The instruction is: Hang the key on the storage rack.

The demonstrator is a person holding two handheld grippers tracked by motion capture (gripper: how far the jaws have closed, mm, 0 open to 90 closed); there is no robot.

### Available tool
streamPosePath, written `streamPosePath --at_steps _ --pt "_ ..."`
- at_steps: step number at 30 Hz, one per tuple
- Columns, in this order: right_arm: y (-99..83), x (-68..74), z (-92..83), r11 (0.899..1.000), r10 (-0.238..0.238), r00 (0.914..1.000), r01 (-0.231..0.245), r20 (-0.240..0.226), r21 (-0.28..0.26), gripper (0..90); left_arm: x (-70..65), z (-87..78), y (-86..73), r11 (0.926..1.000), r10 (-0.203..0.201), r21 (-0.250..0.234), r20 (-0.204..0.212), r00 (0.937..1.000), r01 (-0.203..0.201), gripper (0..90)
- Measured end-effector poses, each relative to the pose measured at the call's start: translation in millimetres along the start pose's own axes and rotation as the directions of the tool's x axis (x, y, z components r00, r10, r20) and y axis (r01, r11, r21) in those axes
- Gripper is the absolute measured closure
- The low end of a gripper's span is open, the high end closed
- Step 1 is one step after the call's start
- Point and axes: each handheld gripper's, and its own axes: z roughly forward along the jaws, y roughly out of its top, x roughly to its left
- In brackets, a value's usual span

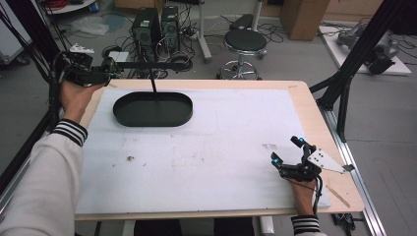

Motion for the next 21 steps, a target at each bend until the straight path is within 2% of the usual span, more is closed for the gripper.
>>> streamPosePath --at_steps 7,17,21 --pt "0.0 0.1 0.0 1.000 -0.001 1.0000 0.001 0.000 0.000 0.3 2.6 1.5 -2.4 1.0000 -0.004 0.008 -0.010 0.9999 0.004 48.7" --pt "0.1 -0.1 0.2 1.000 -0.003 1.0000 0.003 0.001 -0.001 0.3 11.9 7.9 -29.6 0.9981 -0.050 0.034 -0.029 0.9983 0.051 48.7" --pt "0.0 0.0 0.2 1.000 -0.004 1.0000 0.004 0.000 -0.001 0.3 13.5 12.1 -35.1 0.9974 -0.043 0.056 -0.042 0.9982 0.046 48.7"
